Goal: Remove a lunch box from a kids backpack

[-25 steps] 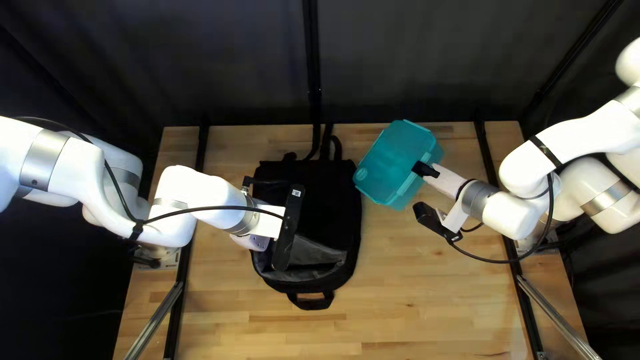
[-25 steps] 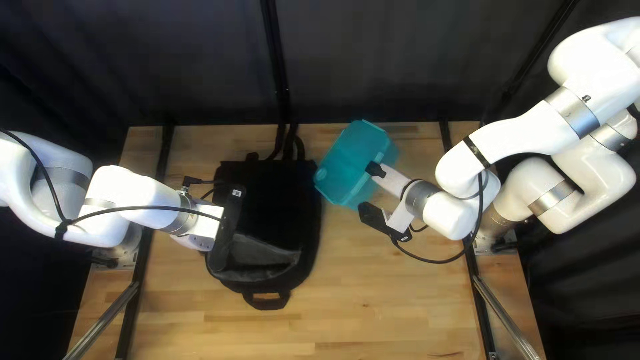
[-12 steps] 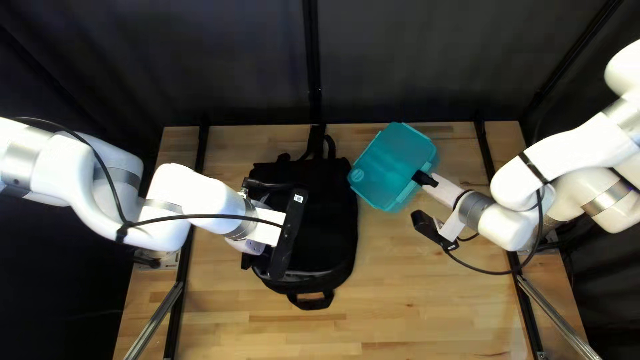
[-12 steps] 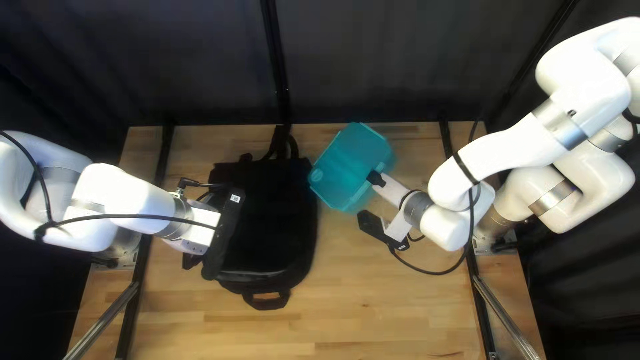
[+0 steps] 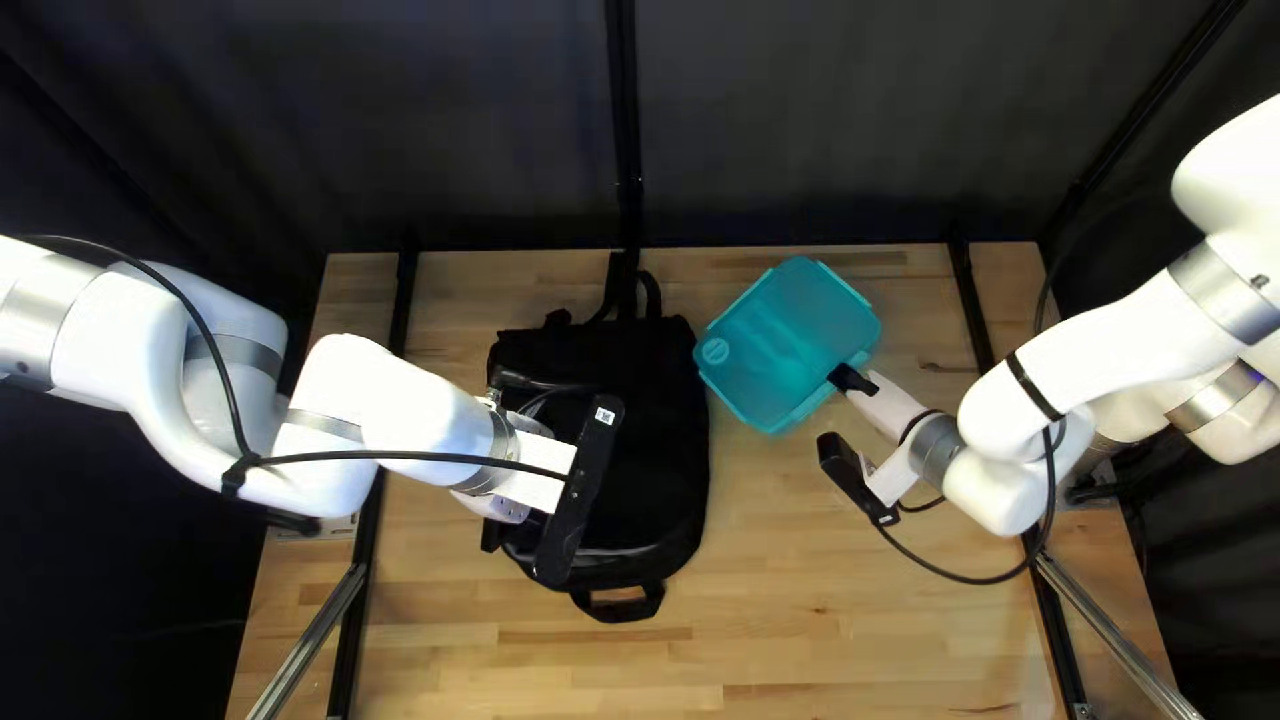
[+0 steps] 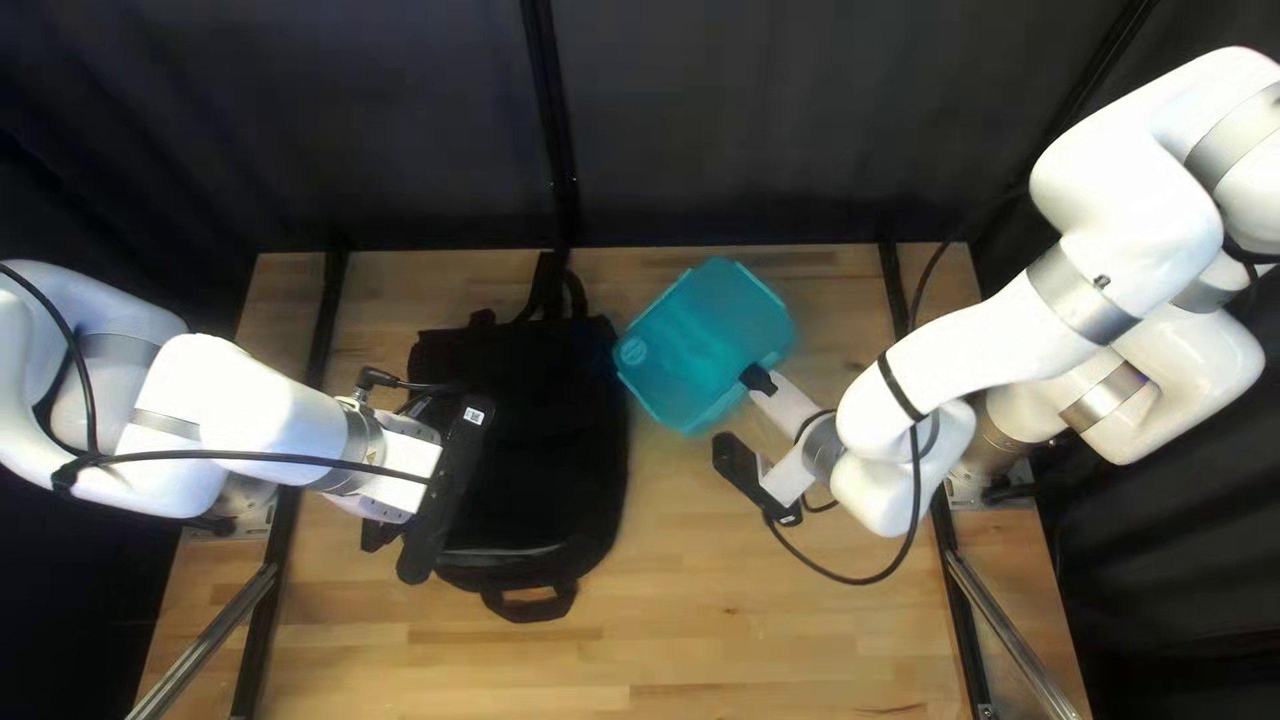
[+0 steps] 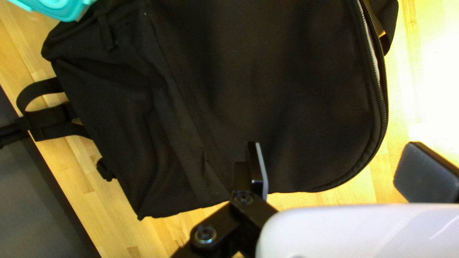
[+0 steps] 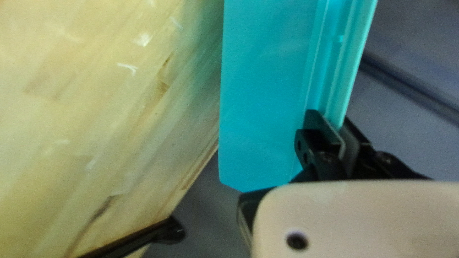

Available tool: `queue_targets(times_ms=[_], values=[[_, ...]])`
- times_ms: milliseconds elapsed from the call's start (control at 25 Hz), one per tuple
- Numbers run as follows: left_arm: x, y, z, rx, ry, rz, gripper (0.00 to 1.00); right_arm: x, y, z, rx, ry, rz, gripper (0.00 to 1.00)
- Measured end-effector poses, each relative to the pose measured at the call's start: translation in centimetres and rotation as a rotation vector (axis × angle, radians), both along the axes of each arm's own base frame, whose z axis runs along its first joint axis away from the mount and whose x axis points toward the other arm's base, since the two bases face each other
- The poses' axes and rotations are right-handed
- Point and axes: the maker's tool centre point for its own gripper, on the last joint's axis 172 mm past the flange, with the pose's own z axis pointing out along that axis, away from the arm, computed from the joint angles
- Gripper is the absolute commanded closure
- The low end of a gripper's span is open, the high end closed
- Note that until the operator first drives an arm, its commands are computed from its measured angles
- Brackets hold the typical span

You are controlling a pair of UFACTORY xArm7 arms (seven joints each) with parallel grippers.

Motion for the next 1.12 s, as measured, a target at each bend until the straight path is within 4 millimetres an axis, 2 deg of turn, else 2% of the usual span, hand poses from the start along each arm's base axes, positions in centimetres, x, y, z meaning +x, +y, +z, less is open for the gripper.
queue_targets(times_ms=[200,400,1000,1040,1120], values=[[0.0,-0.1,-0.1,-0.002,-0.001,-0.003,0.00,-1.1,0.4,-0.7,0.020,-0.090,-0.145,1.00],[0.0,-0.4,-0.2,-0.002,-0.003,-0.006,0.00,-1.5,1.1,-1.8,0.029,-0.141,-0.220,1.00],[0.3,-0.9,-0.7,-0.011,-0.005,-0.011,0.00,-1.6,2.3,-4.8,0.057,-0.180,-0.284,1.00],[0.3,-1.0,-0.7,-0.012,-0.005,-0.012,0.00,-1.7,2.3,-4.9,0.053,-0.164,-0.275,0.02],[0.4,-1.0,-0.7,-0.013,-0.005,-0.013,0.00,-1.6,2.4,-4.9,0.054,-0.169,-0.281,0.00]])
